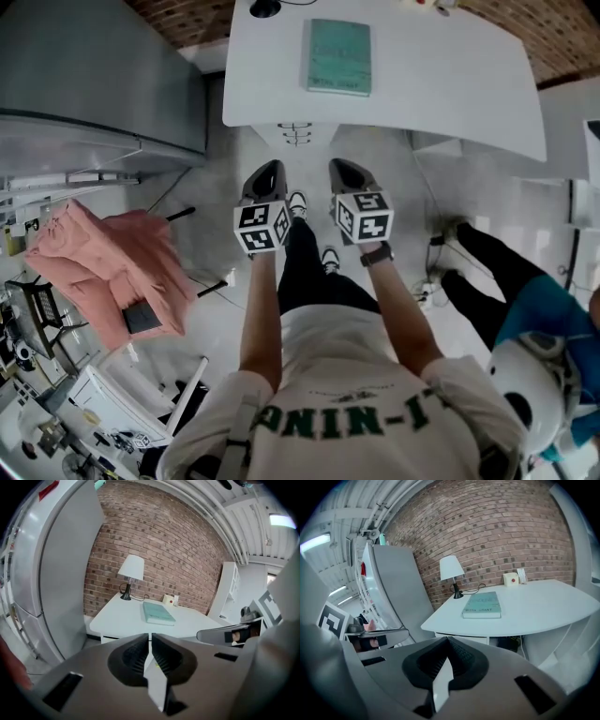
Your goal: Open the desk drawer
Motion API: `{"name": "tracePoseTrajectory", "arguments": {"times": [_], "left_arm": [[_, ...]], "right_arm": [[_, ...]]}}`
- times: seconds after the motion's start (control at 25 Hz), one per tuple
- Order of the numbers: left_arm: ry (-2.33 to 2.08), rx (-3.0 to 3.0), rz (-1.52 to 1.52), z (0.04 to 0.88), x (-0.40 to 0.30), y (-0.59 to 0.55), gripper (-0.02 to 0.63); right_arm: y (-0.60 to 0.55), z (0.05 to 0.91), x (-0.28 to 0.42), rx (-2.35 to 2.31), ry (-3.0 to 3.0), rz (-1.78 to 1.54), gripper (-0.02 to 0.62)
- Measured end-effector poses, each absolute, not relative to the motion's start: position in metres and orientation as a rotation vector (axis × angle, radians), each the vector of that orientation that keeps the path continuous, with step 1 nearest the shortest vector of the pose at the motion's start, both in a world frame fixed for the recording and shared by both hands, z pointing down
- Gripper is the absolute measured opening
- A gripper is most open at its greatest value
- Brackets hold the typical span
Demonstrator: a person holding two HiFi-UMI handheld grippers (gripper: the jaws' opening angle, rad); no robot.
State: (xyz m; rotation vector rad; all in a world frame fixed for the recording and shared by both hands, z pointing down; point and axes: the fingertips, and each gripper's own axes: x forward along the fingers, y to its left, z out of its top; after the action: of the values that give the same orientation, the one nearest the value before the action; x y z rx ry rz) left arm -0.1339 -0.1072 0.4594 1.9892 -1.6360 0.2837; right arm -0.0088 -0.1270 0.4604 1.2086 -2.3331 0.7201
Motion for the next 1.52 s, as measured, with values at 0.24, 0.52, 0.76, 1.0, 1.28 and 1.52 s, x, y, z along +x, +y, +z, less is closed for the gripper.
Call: {"name": "tracePoseTrajectory", "arguments": {"times": [0.24, 0.52, 0.76, 1.0, 1.28, 1.52], "left_arm": [[-1.577, 1.963, 0.288, 0.499, -0.128, -0.126, 0.0], [-1.546, 1.88, 0.244, 0.557, -0.122, -0.14, 0.002], [-1.477, 1.84, 0.2, 0.608, -0.112, -0.153, 0.002], [-1.43, 1.804, 0.141, 0.655, -0.109, -0.174, 0.019], [-1.377, 1.717, -0.036, 0.695, -0.106, -0.202, 0.069], [-1.325, 1.622, -0.2, 0.72, -0.115, -0.223, 0.131]], "right_arm": [[-0.141, 0.491, -0.01, 1.211, -2.288, 0.774, -0.005], [-0.144, 0.531, -0.015, 1.166, -2.263, 0.785, -0.005], [-0.142, 0.563, -0.017, 1.163, -2.307, 0.825, -0.005], [-0.141, 0.599, -0.009, 1.204, -2.306, 0.876, -0.005], [-0.139, 0.617, -0.002, 1.264, -2.342, 0.903, -0.005], [-0.133, 0.64, -0.004, 1.307, -2.323, 0.945, -0.005]]}}
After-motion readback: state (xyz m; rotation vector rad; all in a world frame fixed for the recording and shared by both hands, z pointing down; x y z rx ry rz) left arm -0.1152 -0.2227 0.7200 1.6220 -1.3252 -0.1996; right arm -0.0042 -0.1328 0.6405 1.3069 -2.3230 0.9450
